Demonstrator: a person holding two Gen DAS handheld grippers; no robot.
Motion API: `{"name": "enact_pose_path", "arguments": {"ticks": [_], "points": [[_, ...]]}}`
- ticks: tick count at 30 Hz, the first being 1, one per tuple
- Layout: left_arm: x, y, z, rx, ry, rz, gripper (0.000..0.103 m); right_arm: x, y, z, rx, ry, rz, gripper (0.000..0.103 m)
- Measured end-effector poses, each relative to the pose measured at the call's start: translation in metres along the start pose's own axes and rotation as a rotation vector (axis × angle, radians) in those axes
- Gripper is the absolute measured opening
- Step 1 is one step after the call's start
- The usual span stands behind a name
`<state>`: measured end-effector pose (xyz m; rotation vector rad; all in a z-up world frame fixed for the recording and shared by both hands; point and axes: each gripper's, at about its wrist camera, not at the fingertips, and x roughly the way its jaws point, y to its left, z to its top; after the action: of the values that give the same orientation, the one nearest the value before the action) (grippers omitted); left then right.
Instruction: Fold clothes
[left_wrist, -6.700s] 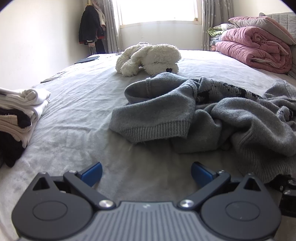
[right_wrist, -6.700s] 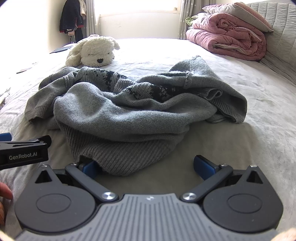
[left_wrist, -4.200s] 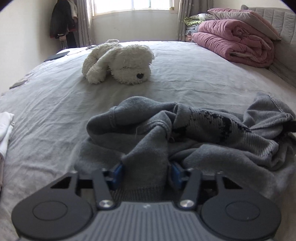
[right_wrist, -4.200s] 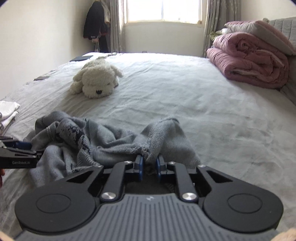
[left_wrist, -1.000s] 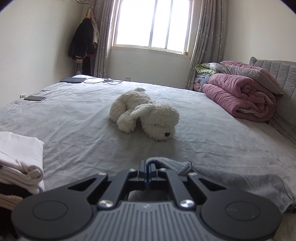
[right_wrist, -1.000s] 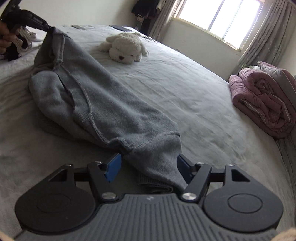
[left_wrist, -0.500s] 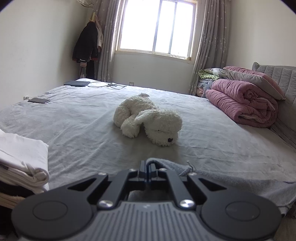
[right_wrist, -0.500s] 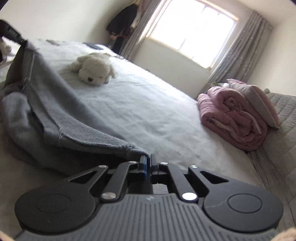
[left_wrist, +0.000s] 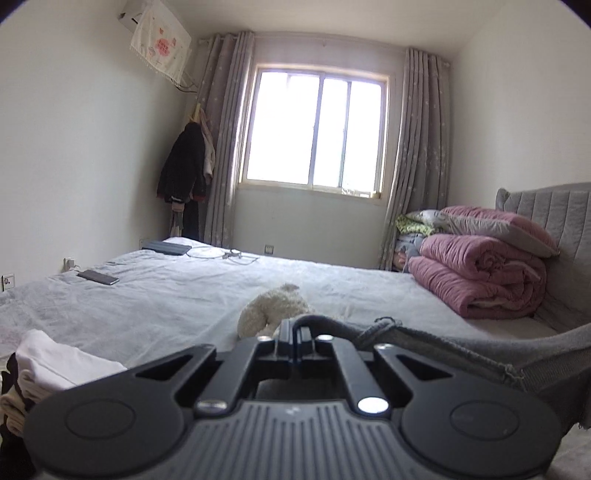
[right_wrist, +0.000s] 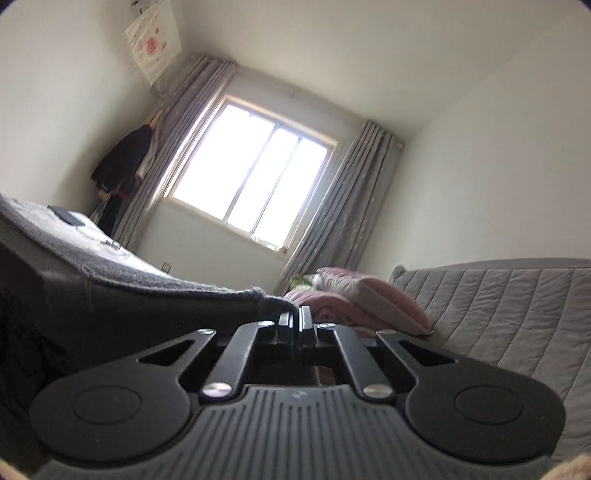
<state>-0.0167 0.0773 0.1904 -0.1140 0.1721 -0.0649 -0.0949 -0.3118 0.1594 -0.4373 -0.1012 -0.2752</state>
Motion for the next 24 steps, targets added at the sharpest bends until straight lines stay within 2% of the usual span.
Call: {"name": "enact_pose_path", "arguments": {"ticks": [8, 15, 20, 24], "points": [[-0.074, 0.004, 0.043, -0.087, -0.170, -0.001, 0.001, -0.049, -0.027, 0.054, 0.025, -0.230, -0.128, 0.001], [-0.151, 0.011, 0.095, -0.177, -0.343, -0.043, 0.001, -0.083, -0.053, 0.090, 0.054, -0.393, -0.202, 0.000], [-0.200, 0.015, 0.126, -0.204, -0.442, -0.094, 0.001, -0.095, -0.071, 0.108, 0.080, -0.475, -0.242, 0.000], [-0.223, 0.010, 0.146, -0.190, -0.505, -0.101, 0.001, -0.092, -0.084, 0.121, 0.114, -0.491, -0.247, 0.000]]}}
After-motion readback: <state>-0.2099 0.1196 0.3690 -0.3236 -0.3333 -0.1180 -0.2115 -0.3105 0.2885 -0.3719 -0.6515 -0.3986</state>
